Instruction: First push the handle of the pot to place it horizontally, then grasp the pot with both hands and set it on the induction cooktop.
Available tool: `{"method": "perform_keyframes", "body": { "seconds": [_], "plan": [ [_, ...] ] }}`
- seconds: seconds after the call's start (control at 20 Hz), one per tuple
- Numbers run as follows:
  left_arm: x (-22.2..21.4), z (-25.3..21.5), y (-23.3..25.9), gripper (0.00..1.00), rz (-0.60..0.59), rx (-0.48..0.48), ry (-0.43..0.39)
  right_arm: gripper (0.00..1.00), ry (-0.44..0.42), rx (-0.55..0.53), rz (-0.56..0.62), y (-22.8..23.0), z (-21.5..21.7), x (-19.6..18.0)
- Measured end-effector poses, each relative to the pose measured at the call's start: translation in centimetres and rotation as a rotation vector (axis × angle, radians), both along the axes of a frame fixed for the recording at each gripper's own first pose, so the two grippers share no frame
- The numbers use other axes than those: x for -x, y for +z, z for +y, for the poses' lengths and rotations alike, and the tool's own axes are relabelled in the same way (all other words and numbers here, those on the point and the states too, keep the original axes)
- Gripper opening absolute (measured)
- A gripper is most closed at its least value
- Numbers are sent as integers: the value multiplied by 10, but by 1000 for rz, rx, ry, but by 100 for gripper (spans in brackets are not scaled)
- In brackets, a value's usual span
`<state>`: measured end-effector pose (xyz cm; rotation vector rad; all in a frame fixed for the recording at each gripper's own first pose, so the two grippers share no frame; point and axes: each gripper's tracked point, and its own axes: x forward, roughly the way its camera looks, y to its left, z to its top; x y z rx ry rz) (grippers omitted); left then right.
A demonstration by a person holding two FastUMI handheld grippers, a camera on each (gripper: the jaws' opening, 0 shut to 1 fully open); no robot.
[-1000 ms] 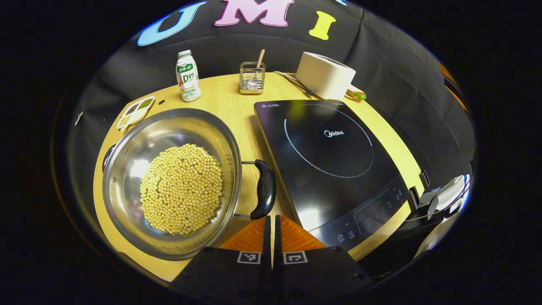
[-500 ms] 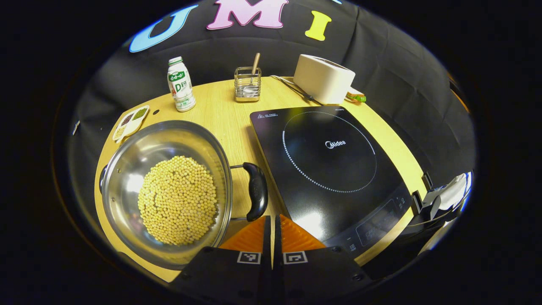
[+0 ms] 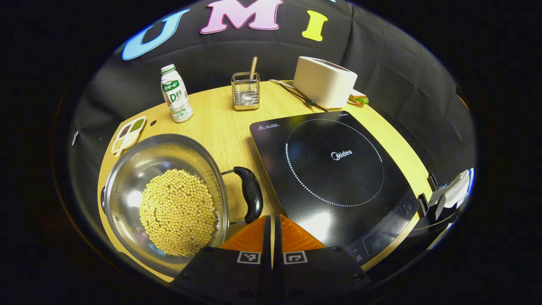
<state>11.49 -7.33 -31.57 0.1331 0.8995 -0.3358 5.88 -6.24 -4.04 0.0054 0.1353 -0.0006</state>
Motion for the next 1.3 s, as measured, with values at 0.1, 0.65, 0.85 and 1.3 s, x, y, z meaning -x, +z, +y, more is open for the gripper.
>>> {"method": "perform_keyframes", "body": {
  "seconds": [0.1, 0.65, 0.85, 1.3],
  "plan": [
    [-4, 0, 0, 5, -3, 1, 5, 98, -3, 1, 1, 0, -1, 1],
    [12, -7, 47, 10, -147, 134, 46, 99, 31, 7, 40, -10, 14, 0],
    [21, -1, 103, 74, -290, 266, 82, 98, 71, -25, 88, -23, 35, -7],
    [28, 120, 182, 95, -513, 215, 272, 98, 279, -93, 266, -57, 145, -24]
  ]
}}
